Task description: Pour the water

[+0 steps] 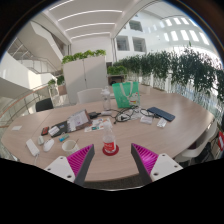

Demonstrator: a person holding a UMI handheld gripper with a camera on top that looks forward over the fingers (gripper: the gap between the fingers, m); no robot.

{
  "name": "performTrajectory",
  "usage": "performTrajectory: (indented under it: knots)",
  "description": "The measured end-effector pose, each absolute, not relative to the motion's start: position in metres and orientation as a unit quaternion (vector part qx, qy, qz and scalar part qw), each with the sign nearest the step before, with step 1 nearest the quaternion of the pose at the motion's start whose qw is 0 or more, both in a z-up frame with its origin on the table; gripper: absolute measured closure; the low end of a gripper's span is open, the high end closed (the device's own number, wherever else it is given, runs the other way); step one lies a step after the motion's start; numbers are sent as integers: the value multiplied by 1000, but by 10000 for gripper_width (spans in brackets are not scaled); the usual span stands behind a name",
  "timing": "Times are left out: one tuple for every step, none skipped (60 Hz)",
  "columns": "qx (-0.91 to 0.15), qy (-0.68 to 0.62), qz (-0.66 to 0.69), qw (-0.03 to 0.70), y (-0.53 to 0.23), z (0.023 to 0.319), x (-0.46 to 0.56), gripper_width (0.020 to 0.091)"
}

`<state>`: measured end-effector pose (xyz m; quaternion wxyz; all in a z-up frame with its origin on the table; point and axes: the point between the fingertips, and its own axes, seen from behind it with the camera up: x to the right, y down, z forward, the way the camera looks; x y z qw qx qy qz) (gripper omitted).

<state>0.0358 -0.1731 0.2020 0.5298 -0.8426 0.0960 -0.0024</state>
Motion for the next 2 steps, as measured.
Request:
performTrajectory:
  knots:
    - [-842,97,0,531,-178,204,36,296]
    - [-843,96,4,529,-183,206,36,297]
